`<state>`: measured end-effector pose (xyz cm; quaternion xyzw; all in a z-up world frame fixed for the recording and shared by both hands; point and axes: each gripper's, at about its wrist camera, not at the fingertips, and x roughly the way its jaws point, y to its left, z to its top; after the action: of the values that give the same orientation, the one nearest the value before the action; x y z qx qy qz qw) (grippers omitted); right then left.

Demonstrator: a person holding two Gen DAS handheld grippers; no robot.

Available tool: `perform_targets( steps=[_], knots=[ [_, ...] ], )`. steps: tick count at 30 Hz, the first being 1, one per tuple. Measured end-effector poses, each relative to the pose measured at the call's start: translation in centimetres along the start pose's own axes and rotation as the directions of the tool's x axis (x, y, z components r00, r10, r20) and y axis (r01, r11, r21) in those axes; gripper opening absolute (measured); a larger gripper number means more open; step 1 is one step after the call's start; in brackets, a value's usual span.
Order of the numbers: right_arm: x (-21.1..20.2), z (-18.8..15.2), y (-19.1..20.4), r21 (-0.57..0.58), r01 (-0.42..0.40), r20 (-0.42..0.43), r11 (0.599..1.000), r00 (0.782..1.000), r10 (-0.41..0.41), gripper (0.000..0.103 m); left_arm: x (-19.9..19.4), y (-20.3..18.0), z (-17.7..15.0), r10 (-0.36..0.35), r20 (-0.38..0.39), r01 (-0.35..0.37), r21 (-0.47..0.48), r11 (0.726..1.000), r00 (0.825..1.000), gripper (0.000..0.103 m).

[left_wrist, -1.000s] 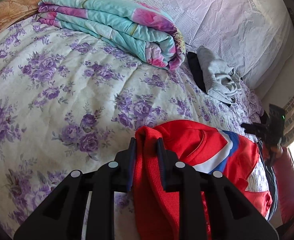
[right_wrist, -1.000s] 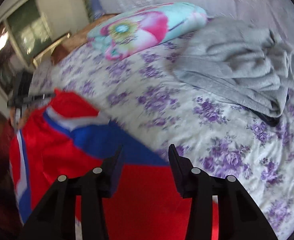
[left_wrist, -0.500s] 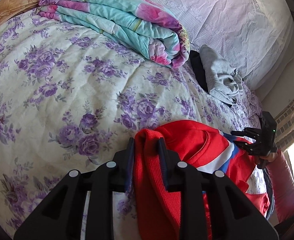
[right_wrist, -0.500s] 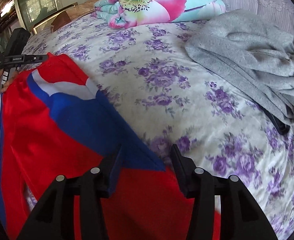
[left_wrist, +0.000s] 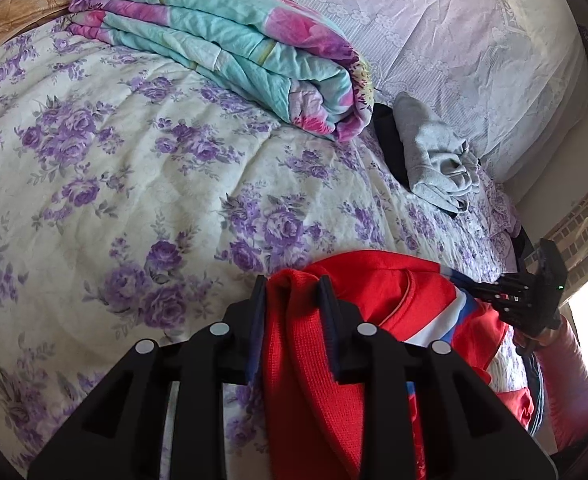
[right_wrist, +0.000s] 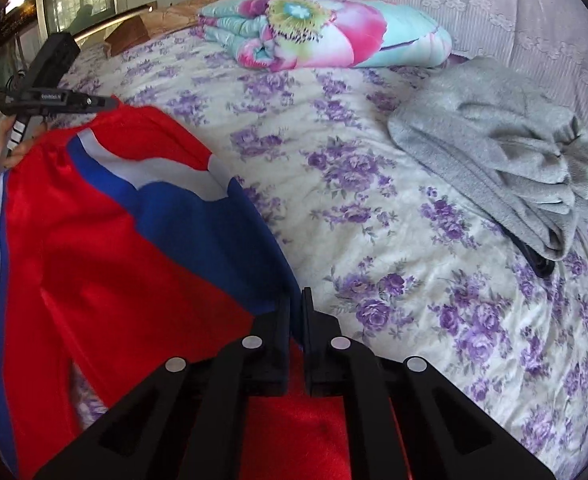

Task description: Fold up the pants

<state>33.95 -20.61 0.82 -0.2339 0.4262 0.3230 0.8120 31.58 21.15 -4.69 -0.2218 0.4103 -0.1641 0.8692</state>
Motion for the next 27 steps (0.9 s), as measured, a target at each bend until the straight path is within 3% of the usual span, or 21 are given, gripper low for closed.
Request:
perform_targets(
  steps=[6, 12, 18, 21, 27],
  knots=[
    [-2.5, -0.3, 1.3, 0.015, 0.04, 0.024, 0.999, 0.999, -0.041, 0.005, -0.4, -0.5, 0.0, -0.006, 0.024, 0.006, 0.029, 1.0, 1.0, 0.014],
    [-6.9, -1.0, 3.4, 0.024, 0.063, 0.08, 0.998, 0.995, -0.064, 0.005, -2.9, -3.0, -1.0, 0.038, 0.111, -0.052, 0.132, 0.99, 0.993, 0.011],
    [-11.4, -3.1, 7.2, 0.003, 0.086, 0.124, 0.996, 0.989, -0.086, 0.005, -7.5, -4.6, -1.6, -0.039, 0.173, 0.009, 0.172, 0.985, 0.984, 0.011],
    [-13.6, -4.9, 9.3, 0.011, 0.084, 0.163, 0.996, 0.983, -0.085, 0.005, -9.2, -5.2, -2.5, -0.079, 0.175, 0.044, 0.194, 0.98, 0.981, 0.011],
    [-15.0, -10.1, 13.8, 0.039, 0.033, 0.202, 0.999, 0.979, -0.04, 0.005, -12.1, -5.3, -6.8, -0.079, 0.126, 0.05, 0.215, 0.975, 0.989, 0.014]
  ],
)
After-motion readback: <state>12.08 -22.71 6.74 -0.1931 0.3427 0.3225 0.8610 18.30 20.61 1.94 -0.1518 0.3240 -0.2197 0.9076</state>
